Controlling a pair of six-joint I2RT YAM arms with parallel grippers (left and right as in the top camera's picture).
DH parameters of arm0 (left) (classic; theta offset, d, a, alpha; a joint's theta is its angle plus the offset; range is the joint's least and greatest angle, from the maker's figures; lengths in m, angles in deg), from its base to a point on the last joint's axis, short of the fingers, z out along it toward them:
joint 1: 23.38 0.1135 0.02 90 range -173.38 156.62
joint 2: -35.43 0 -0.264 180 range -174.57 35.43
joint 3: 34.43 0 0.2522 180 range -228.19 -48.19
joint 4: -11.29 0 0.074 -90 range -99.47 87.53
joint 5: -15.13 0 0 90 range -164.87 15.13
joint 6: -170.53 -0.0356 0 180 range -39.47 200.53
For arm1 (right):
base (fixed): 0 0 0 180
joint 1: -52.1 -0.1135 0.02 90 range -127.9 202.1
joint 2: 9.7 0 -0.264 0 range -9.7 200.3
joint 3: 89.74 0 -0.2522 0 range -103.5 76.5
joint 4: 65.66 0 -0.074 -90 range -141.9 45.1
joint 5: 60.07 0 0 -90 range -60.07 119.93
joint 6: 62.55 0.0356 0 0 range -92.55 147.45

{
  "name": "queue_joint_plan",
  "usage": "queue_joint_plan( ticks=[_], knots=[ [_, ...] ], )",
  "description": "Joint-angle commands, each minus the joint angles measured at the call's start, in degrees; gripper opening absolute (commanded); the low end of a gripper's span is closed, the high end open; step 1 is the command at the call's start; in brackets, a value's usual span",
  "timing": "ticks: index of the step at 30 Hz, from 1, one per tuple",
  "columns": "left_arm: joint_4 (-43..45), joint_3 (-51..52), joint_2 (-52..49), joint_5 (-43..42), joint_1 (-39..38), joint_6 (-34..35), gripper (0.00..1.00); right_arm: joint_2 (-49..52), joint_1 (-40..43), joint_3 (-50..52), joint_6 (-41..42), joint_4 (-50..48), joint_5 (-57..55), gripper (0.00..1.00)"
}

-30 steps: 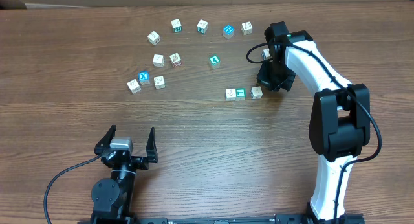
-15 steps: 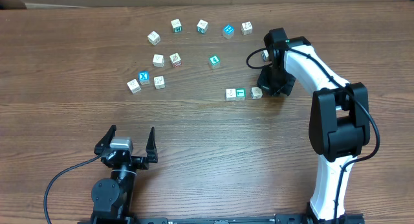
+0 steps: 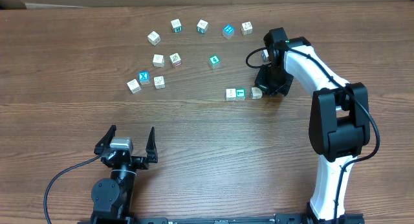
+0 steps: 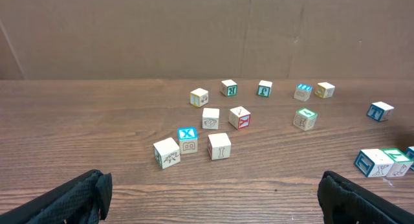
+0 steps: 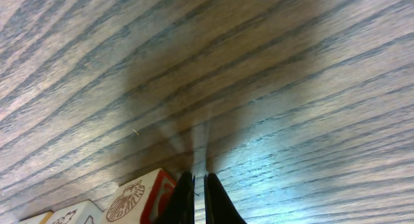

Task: Form a horizontal line

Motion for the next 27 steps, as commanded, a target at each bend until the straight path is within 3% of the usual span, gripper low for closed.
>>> queue_joint_plan(
  ticks=[1,27],
  knots=[
    [0.17,0.24,0.52,0.35,-0.22,-1.09,0.99,-0.15,-0.22,0.31,0.17,-0.33,1.16,0.04],
    [0.17,0.24,0.52,0.35,-0.22,-1.07,0.99,-0.15,-0.48,0.35,0.20,-1.60,5.55,0.05]
  ],
)
